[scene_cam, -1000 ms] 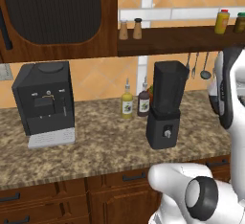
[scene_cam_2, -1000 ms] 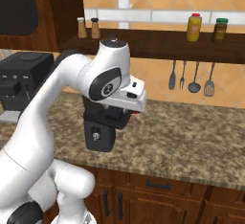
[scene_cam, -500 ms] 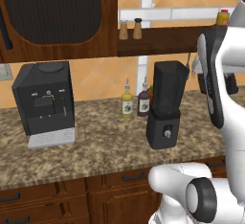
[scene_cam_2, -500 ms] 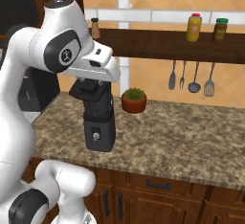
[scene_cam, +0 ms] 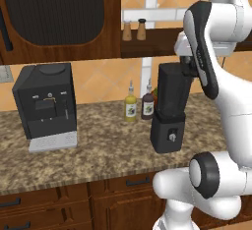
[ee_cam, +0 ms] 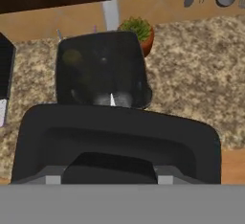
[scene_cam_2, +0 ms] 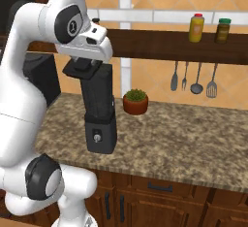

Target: Close the lid blender by securely placing the lid on top.

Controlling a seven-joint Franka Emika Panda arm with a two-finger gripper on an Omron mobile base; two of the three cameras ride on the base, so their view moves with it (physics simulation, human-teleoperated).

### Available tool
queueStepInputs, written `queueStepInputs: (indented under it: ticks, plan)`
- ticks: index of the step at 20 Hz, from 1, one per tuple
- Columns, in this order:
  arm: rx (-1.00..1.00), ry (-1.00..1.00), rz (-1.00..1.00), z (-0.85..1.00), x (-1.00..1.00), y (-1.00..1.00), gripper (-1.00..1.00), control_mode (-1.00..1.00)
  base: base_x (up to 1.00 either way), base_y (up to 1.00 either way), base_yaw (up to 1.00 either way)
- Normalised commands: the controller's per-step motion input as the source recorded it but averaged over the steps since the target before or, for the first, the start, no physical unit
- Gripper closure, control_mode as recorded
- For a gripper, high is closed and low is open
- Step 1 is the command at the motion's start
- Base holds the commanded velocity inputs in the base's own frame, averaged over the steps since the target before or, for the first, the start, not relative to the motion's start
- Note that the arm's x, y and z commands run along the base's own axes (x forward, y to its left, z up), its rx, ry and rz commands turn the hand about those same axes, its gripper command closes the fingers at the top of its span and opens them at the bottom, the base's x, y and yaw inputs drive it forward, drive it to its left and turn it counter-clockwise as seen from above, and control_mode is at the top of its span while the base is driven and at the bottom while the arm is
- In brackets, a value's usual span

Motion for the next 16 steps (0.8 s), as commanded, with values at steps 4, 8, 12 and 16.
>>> queueStepInputs:
  ticks: [4,8,12,16]
  plan:
    - [0.02,0.06,0.08,-0.6,0.96,0.26,1.0,-1.0,0.0,0.0,0.0]
    - [-0.01,0.03,0.04,-0.47,0.67,0.09,1.0,-1.0,0.0,0.0,0.0]
    - [-0.02,0.0,0.08,-0.01,0.55,0.0,1.0,-1.0,0.0,0.0,0.0]
    - [-0.01,0.0,0.12,-0.03,0.59,-0.08,1.0,-1.0,0.0,0.0,0.0]
